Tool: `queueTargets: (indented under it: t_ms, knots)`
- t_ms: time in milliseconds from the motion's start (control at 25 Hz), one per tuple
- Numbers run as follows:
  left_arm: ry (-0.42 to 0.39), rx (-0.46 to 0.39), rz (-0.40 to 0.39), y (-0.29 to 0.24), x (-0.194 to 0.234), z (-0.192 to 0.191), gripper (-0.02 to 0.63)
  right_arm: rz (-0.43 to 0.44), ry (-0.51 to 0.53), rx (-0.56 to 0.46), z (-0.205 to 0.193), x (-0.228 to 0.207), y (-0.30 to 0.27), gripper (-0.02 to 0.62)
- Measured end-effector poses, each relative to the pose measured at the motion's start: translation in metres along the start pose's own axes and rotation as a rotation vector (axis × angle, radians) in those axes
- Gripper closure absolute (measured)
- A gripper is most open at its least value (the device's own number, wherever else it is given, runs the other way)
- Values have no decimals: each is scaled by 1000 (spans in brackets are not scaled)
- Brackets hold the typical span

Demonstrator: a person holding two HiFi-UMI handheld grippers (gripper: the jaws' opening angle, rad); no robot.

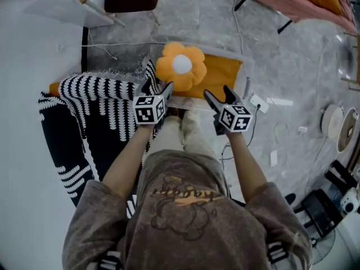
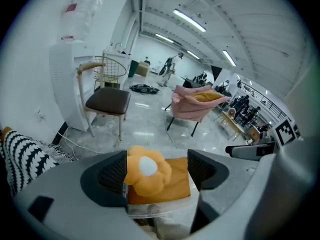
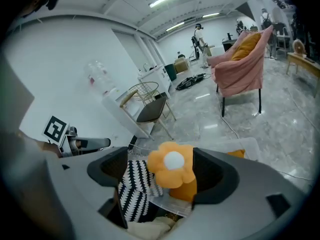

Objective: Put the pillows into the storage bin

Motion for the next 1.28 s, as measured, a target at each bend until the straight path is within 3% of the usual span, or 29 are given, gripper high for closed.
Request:
queueTargets:
  t_ms: [320,520,640,960,1120,1280]
  knots:
    - [33,-10,-4,6,-9,-7,244,103,59,23,9,21,-16,198]
    - [76,-109,28,48,-28,5,244,220,138,25,32,44,-8,203]
    - [89,-196,86,92,-36,11,244,328,223,57,52,74,-7,209]
    - [283,-470,284,264,-17,-20,245,680,458,87,91,227,2,213]
    - [431,-621,472,361,14,-80,244,904,603,153,74,338,-2,216]
    - [560,-745,637,457,37,-160,244,1078,720,219,21,450,14,218]
Point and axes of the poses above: the fingertips, and each gripper's own axes: y backward along the fingers, x to its left, z out of its top, the point moved 8 cm from there along y, backward along the fingers, and after that the axes turned 8 degrees about y, right-handed, at the moved point
